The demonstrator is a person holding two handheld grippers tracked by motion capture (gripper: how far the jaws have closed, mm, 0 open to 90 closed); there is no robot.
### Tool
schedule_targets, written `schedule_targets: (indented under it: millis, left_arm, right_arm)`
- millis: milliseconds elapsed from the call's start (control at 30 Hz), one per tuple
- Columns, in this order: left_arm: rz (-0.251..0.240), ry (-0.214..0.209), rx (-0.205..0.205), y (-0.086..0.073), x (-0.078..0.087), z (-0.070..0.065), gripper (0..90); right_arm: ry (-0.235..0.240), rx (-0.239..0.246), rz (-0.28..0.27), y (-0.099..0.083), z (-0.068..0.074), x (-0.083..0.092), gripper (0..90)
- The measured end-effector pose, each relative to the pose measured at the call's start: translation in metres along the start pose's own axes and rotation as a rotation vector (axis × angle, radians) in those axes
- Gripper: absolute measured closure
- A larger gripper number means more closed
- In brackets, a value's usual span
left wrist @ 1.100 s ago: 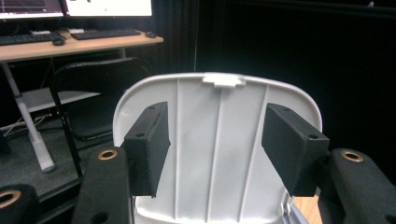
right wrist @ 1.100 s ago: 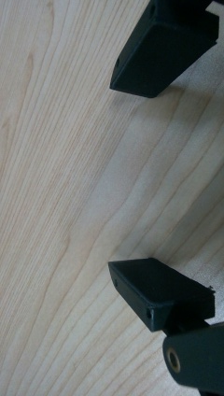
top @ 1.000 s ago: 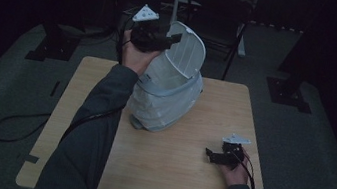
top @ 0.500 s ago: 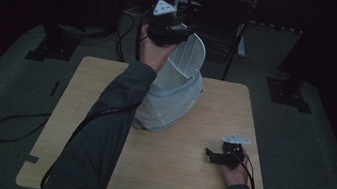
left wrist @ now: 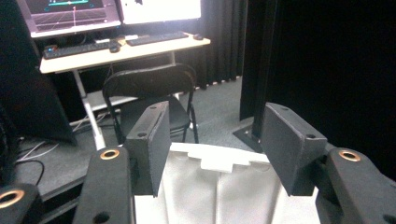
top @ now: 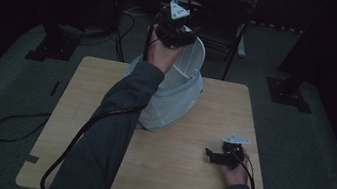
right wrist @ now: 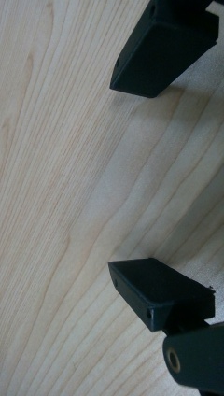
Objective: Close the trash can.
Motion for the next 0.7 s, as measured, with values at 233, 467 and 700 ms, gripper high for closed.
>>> schedule_targets:
  millis: [233,467,700]
  left_arm:
    - [-0.011,-0.042,0.014,-0.005,0.024,0.011,44.1]
    - [0.032,-0.032,-0.003,-0.030,0.049,0.028,45.7]
    - [0.086,-0.124,0.059,-0.076,0.075,0.048,50.2]
  right_arm:
    - [-0.002,-0.002,0.001,0.000,0.000,0.000,11.2]
    - [-0.002,-0.002,0.000,0.000,0.000,0.000,11.2]
    - [-0.004,-0.002,-0.002,0.000,0.000,0.000,11.2]
Point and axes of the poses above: each handheld gripper's, and its own axes: x roughly backward along the jaws, y roughly out of its top, z roughly to its left, the point moved 5 cm from there along -x, roughly forward along the jaws, and after that the axes turned 7 degrees about -z, right-handed, at the moved point
